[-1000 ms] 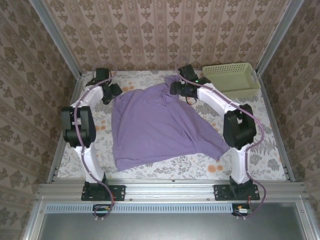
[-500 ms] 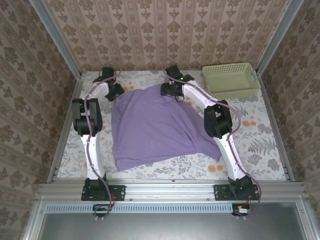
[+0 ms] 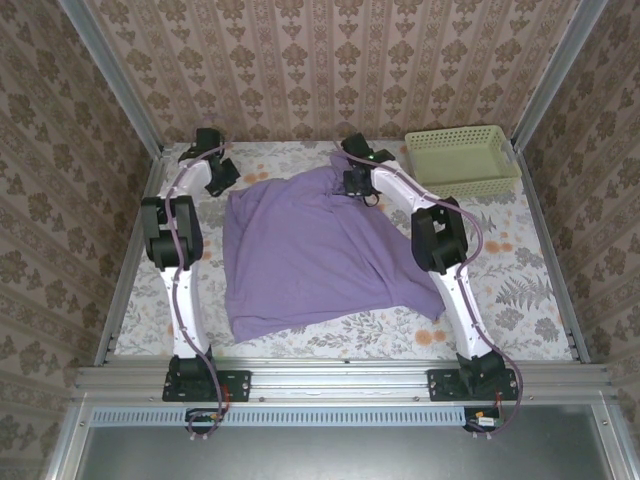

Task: Fold the inside-out t-shirt

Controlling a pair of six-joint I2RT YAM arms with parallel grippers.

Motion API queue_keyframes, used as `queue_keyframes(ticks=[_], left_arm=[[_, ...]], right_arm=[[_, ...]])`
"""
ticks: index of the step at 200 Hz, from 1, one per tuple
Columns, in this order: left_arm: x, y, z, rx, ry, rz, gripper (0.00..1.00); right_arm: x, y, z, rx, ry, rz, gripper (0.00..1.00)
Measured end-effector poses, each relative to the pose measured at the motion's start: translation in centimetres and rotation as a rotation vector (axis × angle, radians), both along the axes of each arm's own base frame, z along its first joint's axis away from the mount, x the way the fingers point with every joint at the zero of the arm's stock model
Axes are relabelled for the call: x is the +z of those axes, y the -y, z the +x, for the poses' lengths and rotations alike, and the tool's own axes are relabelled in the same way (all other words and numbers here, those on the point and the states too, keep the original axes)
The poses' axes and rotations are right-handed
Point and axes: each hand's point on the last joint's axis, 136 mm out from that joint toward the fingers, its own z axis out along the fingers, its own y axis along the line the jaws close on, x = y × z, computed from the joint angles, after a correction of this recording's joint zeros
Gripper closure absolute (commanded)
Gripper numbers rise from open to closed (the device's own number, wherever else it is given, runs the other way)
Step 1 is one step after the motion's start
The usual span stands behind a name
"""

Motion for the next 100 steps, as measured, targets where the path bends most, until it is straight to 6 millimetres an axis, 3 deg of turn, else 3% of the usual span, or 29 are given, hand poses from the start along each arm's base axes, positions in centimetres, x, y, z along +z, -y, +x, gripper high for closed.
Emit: queue_keyframes(ticks=[21,52,71,100], left_arm=[[-0.1,-0.7,-0.2,0.009,-0.004,0.001,0.84],[-0.6,-0.7,-2.3,-0.011,-0.047,0.057,0.73],[0.3,0.7,-2.9,-0.044,-0.043,0.086,0.66],[1.4,3.1,-3.3,-0.090,-0.023,0.119,0.59]], right_arm=[[-1.0,2.0,-0.7,-0.025,-0.033,-0.024,0.91],[0.5,3.6,-1.4,-0.029,-0.009,-0.041,0.68],[3.1,2.8,-1.8,-0.006,0.045,-0.031,0.54],[7.0,-0.9,-1.9,0.061,0.148,0.005,0.36]])
